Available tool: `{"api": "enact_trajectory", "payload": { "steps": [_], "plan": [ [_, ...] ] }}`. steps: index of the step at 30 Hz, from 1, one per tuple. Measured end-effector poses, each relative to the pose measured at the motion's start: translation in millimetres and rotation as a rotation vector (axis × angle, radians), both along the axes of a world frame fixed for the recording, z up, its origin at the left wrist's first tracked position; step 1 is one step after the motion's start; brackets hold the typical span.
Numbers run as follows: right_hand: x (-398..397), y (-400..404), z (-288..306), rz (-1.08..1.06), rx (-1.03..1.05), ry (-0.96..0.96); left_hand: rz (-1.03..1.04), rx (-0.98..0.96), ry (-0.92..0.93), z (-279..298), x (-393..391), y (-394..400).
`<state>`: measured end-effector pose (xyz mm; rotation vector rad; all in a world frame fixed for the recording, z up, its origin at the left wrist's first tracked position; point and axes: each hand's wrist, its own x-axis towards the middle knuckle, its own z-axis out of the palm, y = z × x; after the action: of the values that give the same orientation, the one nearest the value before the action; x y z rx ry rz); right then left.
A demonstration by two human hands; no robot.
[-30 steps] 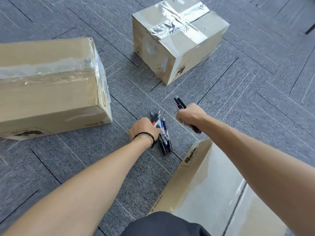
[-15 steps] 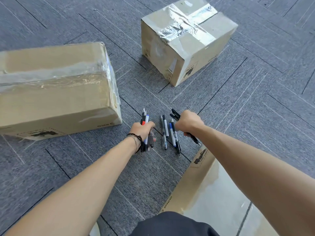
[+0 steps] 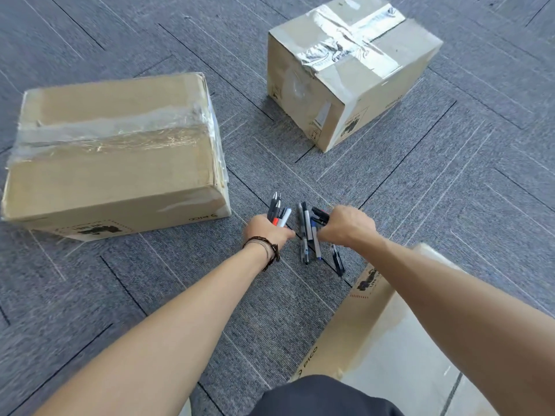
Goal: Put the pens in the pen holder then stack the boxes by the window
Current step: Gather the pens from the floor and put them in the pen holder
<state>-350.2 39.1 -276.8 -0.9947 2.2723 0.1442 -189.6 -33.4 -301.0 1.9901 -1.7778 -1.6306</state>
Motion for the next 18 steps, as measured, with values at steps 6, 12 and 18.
{"api": "enact_trajectory", "payload": {
  "steps": [6,12,18],
  "plan": [
    [-25,5,35,-0.382,-0.158,-0.370,-0.261,-0.238,-0.259,5,-20,6],
    [-37,9,52,-0.535,-0.184,-0.481,-0.371,-0.294,-0.346,5,-39,15],
    [-26,3,38,-0.405,-0.128,-0.286,-0.258,-0.090,-0.127,3,-33,5]
  ]
}}
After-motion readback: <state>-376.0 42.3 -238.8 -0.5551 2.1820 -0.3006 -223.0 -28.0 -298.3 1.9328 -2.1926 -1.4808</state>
